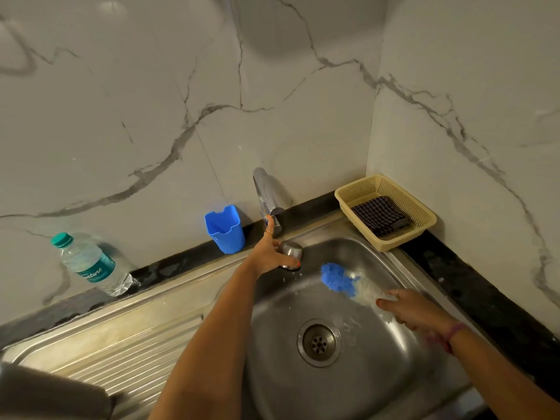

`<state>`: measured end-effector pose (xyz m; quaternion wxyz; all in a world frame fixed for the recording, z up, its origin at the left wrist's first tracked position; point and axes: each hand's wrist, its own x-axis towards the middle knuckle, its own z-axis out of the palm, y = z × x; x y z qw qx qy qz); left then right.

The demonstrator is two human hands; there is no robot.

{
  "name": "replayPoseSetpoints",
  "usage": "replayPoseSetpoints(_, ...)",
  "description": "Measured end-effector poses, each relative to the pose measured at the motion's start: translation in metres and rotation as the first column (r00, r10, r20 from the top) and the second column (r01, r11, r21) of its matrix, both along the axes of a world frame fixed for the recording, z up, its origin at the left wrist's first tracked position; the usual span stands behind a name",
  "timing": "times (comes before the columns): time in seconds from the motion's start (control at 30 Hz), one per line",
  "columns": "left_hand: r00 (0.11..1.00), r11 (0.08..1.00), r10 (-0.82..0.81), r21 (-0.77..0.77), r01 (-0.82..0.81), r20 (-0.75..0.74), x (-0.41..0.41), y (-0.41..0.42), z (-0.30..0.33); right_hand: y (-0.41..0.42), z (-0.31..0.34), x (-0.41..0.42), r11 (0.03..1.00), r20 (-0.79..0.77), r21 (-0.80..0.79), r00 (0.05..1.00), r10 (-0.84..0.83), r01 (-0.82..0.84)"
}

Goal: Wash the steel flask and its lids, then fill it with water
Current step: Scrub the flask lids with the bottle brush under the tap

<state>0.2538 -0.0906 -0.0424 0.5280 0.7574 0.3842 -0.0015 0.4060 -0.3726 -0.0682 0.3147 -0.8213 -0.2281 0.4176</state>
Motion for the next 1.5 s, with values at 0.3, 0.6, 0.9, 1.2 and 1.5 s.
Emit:
replayPoseSetpoints(0.3, 0.985, 0.980, 0.083, 0.168, -0.108, 0.153, -0.041, -0.044, -0.019, -0.005, 0.026, -0.013, 0.979, 0.206, -0.037, 0.957, 0.204, -0.201)
replayPoseSetpoints(0.6, 0.948, 0.927, 0.143, 0.298, -0.229, 0.284, -0.088, -0.093, -0.018, 0.003, 0.046, -0.029, 0.957, 0.452, -0.085, 0.846, 0.284, -0.276)
replayPoseSetpoints(0.9, 0.920, 0.909, 0.255, 0.251, -0.333, 0.298, -0.124, -0.128, -0.014, 0.001, 0.048, -0.065, 0.945, 0.512, 0.193, 0.848, 0.133, -0.264)
replayPoseSetpoints(1.2, 0.852, 0.854, 0.403, 0.198, -0.481, 0.334, -0.154, -0.140, -0.016, 0.001, 0.050, -0.104, 0.931, 0.452, 0.248, 0.882, 0.135, -0.269)
replayPoseSetpoints(1.5, 0.823, 0.832, 0.460, 0.164, -0.531, 0.333, -0.188, -0.130, -0.011, 0.010, 0.042, -0.134, 0.930, 0.377, 0.296, 0.921, 0.095, -0.217)
